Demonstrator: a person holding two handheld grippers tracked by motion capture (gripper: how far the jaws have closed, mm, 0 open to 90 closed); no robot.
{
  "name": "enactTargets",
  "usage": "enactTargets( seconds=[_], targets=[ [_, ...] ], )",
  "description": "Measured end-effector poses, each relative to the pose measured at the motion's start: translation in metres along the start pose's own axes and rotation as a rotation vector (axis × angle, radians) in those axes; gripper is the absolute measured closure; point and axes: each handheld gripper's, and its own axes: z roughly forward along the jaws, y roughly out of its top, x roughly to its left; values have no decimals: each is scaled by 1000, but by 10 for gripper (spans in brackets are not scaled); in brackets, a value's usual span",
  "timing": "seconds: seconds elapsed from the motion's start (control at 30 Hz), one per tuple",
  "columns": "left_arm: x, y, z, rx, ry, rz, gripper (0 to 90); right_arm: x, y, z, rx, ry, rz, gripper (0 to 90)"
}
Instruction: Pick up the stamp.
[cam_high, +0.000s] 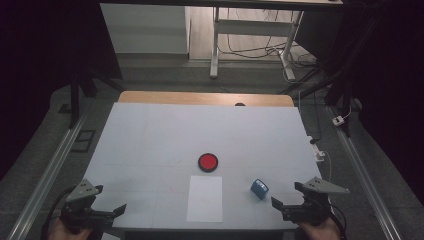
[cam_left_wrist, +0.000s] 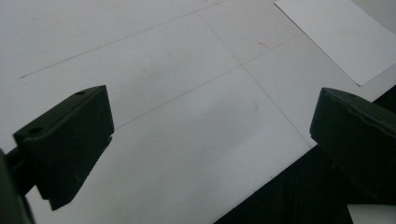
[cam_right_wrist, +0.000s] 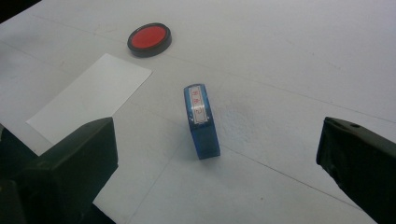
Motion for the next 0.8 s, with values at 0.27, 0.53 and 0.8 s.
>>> enactTargets(
  seconds=[0.27, 0.53, 0.8],
  targets=[
    [0, 0, 1, 10, -13, 2, 12, 3, 1, 2, 21, 2, -29, 0],
    [1, 0, 2, 19, -19, -2, 14, 4, 1, 4, 36, 6, -37, 0],
    [2, 0, 2, 22, -34, -4, 17, 6, 2, 5, 52, 1, -55, 0]
  ],
)
